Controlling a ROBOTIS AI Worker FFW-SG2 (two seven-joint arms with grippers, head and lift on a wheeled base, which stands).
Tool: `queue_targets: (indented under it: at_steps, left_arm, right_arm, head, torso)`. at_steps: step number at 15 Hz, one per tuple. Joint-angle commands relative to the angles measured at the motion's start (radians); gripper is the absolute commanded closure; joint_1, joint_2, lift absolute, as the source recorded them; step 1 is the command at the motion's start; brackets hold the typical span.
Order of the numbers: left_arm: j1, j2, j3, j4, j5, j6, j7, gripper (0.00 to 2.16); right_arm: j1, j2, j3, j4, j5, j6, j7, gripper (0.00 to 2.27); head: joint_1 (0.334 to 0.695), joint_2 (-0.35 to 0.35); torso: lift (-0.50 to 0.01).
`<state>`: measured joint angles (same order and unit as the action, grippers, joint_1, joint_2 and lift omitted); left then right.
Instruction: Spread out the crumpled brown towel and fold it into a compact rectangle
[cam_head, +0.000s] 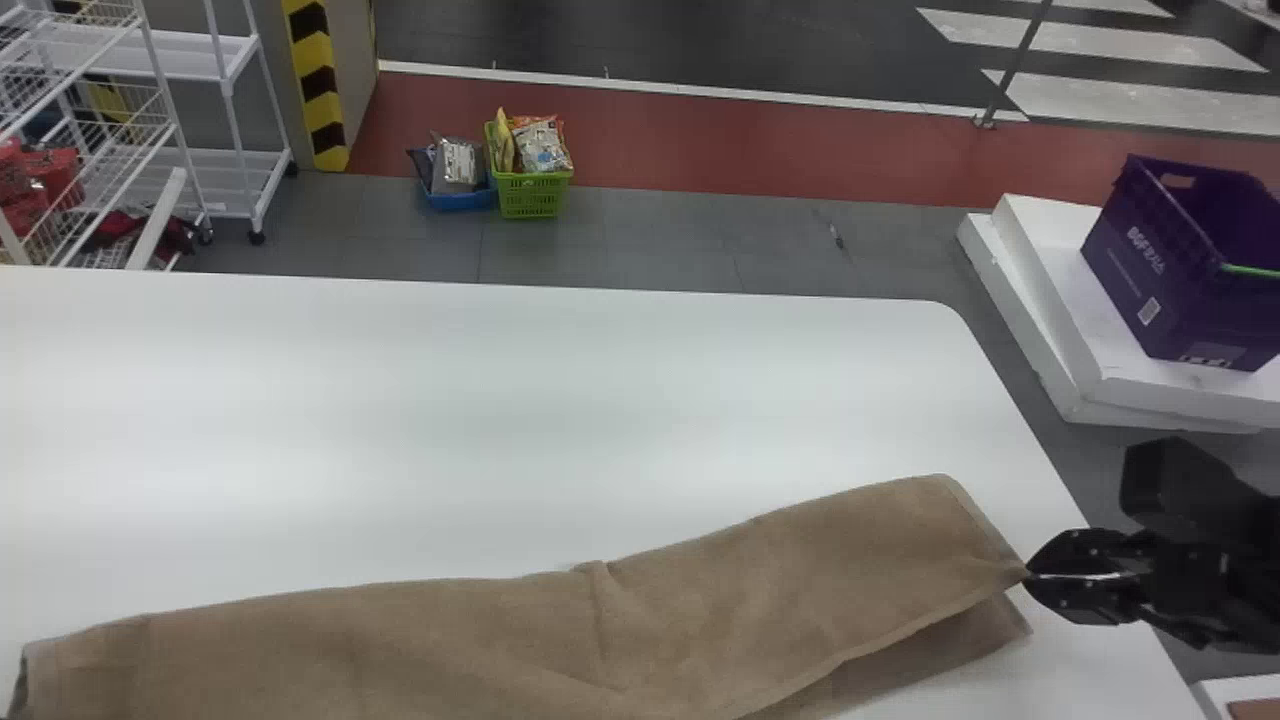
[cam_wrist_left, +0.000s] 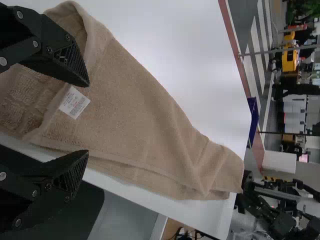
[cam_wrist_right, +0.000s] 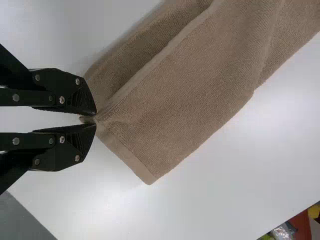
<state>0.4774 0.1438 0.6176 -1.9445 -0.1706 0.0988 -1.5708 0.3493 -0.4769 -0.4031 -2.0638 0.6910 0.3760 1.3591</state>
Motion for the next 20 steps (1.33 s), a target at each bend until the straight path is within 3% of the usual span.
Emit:
queue_targets:
  at_steps: [1, 8, 11, 17, 18, 20]
  left_arm:
    - [-0.003, 0.002, -0.003, 0.006, -0.001, -0.001, -0.01, 0.43]
    - [-0.01, 0.003, -0.003, 0.013, -0.001, -0.001, -0.01, 0.43]
    - [-0.01, 0.007, 0.001, 0.024, 0.003, -0.017, -0.01, 0.43]
    - [-0.01, 0.008, 0.002, 0.024, 0.003, -0.017, -0.01, 0.43]
    - [-0.01, 0.008, 0.005, 0.024, 0.003, -0.017, -0.01, 0.43]
    - [-0.008, 0.008, 0.007, 0.022, 0.005, -0.017, -0.01, 0.43]
  right_arm:
    - [0.034, -0.009, -0.028, -0.018, -0.01, 0.001, 0.008, 0.97]
    - [0.046, -0.009, -0.008, 0.002, 0.042, -0.015, 0.008, 0.97]
    - [0.053, -0.006, 0.027, 0.021, 0.13, -0.03, 0.008, 0.97]
    - [0.036, 0.011, 0.047, 0.044, 0.131, -0.033, 0.008, 0.95]
    - [0.031, 0.017, 0.049, 0.044, 0.13, -0.033, 0.008, 0.79]
    - [0.028, 0.04, 0.018, 0.017, 0.111, -0.015, 0.008, 0.19]
  head:
    - [0.695, -0.188]
    - [0.695, -0.226]
    - [0.695, -0.228]
    - [0.695, -0.227]
    - [0.695, -0.223]
    - [0.695, -0.213]
  torso:
    - [-0.127]
    - [-0.127]
    - [-0.127]
    - [-0.127]
    - [-0.127]
    - [-0.127]
